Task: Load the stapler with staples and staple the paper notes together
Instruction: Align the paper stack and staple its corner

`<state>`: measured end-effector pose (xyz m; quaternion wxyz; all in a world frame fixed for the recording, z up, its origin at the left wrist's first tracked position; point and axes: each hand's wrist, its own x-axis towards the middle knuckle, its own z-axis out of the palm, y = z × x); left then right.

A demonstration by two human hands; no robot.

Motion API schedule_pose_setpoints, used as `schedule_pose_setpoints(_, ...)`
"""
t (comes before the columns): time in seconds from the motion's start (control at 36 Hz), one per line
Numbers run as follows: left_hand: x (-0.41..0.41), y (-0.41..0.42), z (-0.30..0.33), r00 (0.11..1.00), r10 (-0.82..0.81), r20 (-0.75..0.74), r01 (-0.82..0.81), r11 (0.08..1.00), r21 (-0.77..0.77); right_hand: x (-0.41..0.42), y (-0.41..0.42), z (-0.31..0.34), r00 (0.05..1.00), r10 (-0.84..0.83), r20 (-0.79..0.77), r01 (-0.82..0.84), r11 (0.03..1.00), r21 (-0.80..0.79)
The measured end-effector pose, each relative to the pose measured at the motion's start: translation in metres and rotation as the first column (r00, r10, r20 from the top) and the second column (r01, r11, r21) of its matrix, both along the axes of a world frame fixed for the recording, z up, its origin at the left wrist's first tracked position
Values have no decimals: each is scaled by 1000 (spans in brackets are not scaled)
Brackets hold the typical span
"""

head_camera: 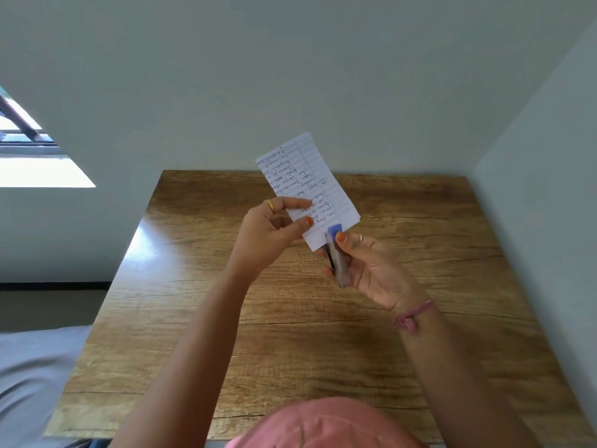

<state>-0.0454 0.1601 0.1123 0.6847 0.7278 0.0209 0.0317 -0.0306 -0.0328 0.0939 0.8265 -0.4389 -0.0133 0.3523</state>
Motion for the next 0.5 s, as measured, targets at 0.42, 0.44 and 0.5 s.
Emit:
schedule_pose_setpoints(0.42, 6, 2, 7, 999, -45, 17, 43, 994, 103, -1, 7, -4, 998, -70, -8, 69, 997, -36)
schedule_pose_setpoints(0.44, 6, 2, 7, 998, -60, 23, 58, 995, 87, -1, 7, -5, 997, -76, -9, 76, 997, -30)
schedule_pose_setpoints(0.5, 4, 1, 4, 995, -77, 68, 78, 997, -15, -1, 8, -5, 996, -89, -11, 88, 996, -19)
